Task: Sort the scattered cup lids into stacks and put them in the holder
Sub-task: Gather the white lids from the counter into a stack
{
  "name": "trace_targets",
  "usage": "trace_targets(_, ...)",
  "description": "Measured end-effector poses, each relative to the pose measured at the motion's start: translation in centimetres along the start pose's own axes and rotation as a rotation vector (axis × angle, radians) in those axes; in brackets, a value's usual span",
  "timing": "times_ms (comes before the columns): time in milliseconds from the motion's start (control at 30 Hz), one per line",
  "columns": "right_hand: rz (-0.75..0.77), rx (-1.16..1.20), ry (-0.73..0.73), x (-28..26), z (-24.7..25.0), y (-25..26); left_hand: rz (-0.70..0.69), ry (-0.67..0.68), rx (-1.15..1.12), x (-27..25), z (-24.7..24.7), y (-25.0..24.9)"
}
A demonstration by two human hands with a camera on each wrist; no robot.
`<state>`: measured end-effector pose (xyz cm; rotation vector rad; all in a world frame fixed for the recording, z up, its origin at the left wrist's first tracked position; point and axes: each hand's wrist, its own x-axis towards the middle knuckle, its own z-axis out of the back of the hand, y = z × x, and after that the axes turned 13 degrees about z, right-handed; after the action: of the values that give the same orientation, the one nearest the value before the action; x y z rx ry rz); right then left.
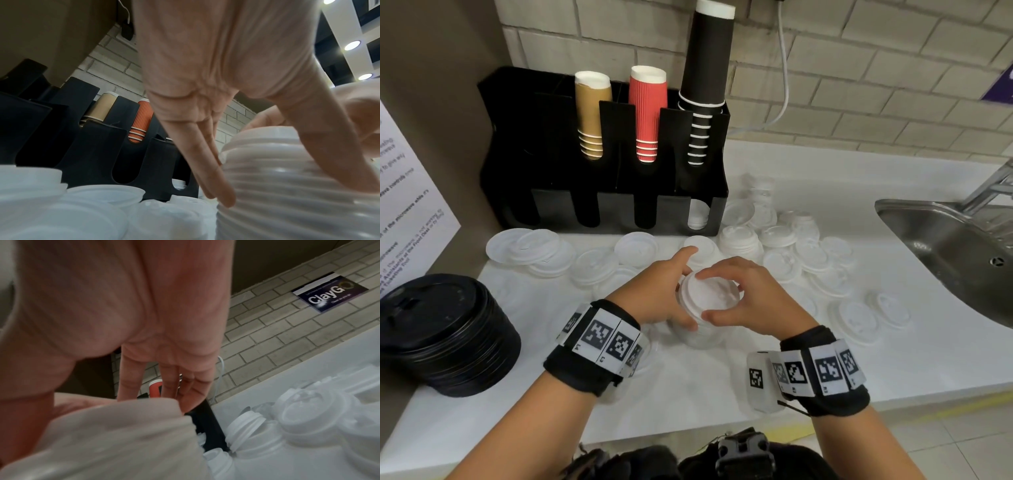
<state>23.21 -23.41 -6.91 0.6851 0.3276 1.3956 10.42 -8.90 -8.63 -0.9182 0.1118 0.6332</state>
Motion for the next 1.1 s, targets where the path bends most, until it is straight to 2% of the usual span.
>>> trace_targets(333, -0.03, -0.106, 0.103, 0.8, -0.5, 1.1, -0.055, -0.017, 0.01, -0.3, 0.0, 0.0)
trace_targets(533, -0.031, -0.084, 0.106, 0.7, -0.8, 1.2, -0.023, -0.004, -0.005, -0.4, 0.2, 0.0)
trace_targets(633, -0.026, 0.001, 0.071, 0.0, -0.5, 0.7, 0.008, 0.027, -0.013, -0.6, 0.4, 0.0)
trace_targets(700, -0.082, 0.094, 0.018, -0.9, -0.3, 0.2, 0.049, 0.06, -0.022, -0.9, 1.0, 0.2)
trace_targets(867, -0.131, 0.198, -0.037, -2.1, -0.9, -0.3, 0.155, -0.056, -0.068, -0.7, 2.2, 0.0)
trace_targets(1100, -0.126, 0.224, -0.108, -2.8, -1.4, -0.4, 0.255, 0.022, -0.116, -0.1, 1.6, -0.1)
